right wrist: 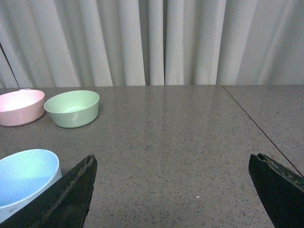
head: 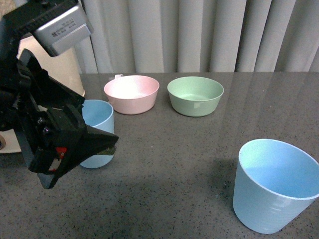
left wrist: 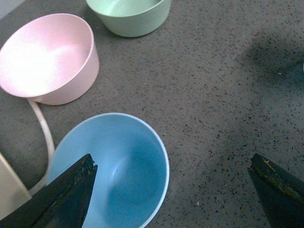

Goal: Stack blue cups with both arms

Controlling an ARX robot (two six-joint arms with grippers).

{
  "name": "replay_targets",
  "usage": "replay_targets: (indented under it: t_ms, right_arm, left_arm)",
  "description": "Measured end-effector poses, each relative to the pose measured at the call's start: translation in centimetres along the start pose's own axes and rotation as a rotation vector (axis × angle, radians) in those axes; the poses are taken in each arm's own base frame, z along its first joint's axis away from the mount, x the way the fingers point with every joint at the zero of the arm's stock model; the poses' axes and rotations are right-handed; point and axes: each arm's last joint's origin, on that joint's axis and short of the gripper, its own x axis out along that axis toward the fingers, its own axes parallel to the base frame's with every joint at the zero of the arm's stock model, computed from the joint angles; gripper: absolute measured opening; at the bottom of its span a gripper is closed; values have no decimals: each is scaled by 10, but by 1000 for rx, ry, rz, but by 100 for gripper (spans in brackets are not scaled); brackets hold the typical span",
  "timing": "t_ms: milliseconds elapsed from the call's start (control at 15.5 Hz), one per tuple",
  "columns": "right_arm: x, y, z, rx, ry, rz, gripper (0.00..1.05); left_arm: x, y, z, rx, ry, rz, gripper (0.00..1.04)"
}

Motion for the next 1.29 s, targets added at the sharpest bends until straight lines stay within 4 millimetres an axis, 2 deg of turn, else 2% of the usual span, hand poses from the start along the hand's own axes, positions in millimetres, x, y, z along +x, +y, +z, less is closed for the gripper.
replay_targets:
  t_ms: [451, 515, 644, 708, 773, 966, 1159, 1288]
  right_arm:
    - [0, 0, 0, 0, 0, 0, 98]
    - [0, 0, 0, 0, 0, 0, 98]
    - [0, 0, 0, 0, 0, 0, 98]
    - [0, 0, 0, 0, 0, 0, 98]
    - [0, 0, 0, 0, 0, 0, 98]
    - [0, 0, 0, 0, 0, 0, 98]
    - [0, 0, 0, 0, 0, 0, 98]
    - [0, 0, 0, 0, 0, 0, 98]
  left_arm:
    - [13, 1, -1, 34, 31, -25, 98]
    - [17, 3, -2, 39, 47, -25, 85]
    - [20, -7, 0, 64, 59, -70, 17]
    - [20, -7, 1, 72, 60, -70, 5]
    - [18, -6, 5, 80, 55, -60, 2]
    - [8, -15, 15, 103, 31, -80, 2]
    - [-10, -33, 44, 161, -77, -114, 2]
    - [-10, -53, 54, 192, -103, -171, 2]
